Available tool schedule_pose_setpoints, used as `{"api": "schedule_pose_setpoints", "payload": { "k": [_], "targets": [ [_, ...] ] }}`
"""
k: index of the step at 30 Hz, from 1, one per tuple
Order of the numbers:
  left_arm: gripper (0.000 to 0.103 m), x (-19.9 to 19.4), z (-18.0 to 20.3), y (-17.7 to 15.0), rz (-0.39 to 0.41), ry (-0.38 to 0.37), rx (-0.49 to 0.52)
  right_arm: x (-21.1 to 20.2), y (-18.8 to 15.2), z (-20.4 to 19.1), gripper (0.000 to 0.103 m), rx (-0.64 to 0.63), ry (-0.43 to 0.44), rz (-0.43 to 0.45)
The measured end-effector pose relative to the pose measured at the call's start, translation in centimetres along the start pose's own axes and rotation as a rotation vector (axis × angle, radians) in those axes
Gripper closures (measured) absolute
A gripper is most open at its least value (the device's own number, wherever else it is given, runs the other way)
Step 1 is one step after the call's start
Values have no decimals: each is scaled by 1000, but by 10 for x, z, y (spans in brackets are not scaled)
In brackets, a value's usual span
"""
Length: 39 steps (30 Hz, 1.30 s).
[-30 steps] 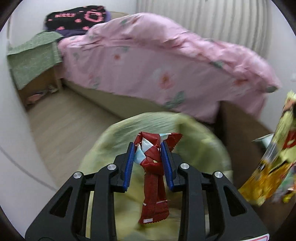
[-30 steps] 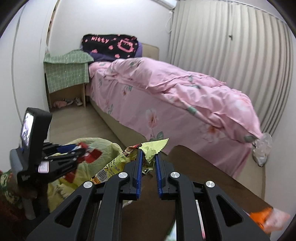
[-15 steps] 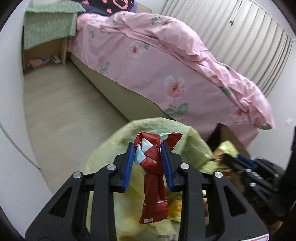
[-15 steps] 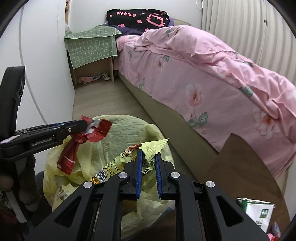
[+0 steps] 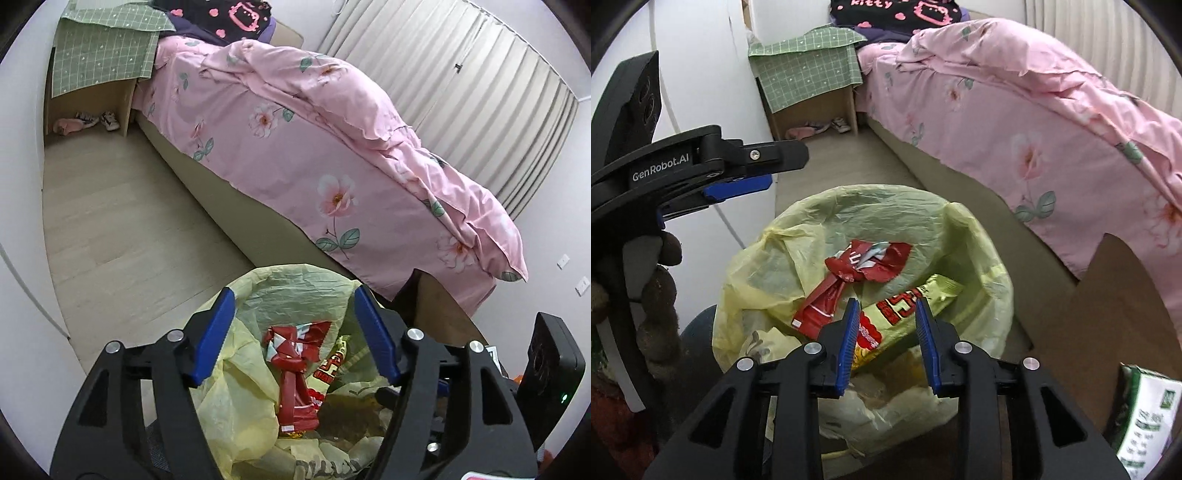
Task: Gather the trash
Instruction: 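Carry both wrappers over the yellow bag and open both tools, then close the left tool on the milk carton while the right tool grasps a white cup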
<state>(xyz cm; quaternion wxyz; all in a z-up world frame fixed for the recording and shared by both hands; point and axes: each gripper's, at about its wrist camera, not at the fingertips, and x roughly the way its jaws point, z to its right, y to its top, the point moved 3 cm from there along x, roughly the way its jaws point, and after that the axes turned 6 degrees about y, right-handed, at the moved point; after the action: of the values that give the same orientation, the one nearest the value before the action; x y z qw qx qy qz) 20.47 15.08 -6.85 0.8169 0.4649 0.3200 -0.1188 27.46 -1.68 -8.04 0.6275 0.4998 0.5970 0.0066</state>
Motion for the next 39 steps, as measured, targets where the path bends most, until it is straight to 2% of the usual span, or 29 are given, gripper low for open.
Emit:
{"api": "schedule_pose_setpoints", "payload": {
  "k": [2, 6, 14, 16, 18, 20, 23, 25, 27, 29, 33, 35, 37, 39],
  "targets": [
    [35, -3, 7, -2, -2, -22, 20, -17, -6, 7, 73, 44, -19, 30],
    [34, -10, 28, -11, -15, -60, 85, -58, -26, 24, 67, 103, -112, 100],
    [35, -17, 92, -37, -83, -197, 192, -156, -97, 51, 57, 222, -274, 213],
    [35, -15, 115, -46, -117, -239, 233, -181, -120, 59, 48, 264, -306, 243],
    [35, -10, 145, -58, -173, -284, 294, -203, -145, 70, 45, 328, -355, 262],
    [34, 0, 180, -73, -261, -352, 353, -216, -165, 80, 45, 374, -380, 269],
    [34, 12, 221, -86, -322, -388, 406, -230, -195, 85, 45, 408, -424, 249],
    [34, 24, 247, -91, -332, -378, 451, -240, -213, 81, 45, 396, -469, 259],
    [34, 42, 271, -95, -343, -326, 482, -245, -228, 80, 45, 405, -510, 259],
    [35, 63, 284, -99, -369, -268, 481, -250, -242, 80, 45, 421, -513, 275],
    [35, 79, 288, -110, -416, -209, 486, -251, -254, 88, 45, 447, -515, 271],
    [38, 80, 282, -113, -447, -211, 454, -251, -256, 91, 45, 451, -519, 276],
    [49, 76, 274, -114, -460, -218, 436, -252, -253, 95, 45, 450, -535, 285],
    [55, 68, 268, -116, -457, -221, 455, -254, -243, 96, 45, 422, -545, 298]
  ]
}}
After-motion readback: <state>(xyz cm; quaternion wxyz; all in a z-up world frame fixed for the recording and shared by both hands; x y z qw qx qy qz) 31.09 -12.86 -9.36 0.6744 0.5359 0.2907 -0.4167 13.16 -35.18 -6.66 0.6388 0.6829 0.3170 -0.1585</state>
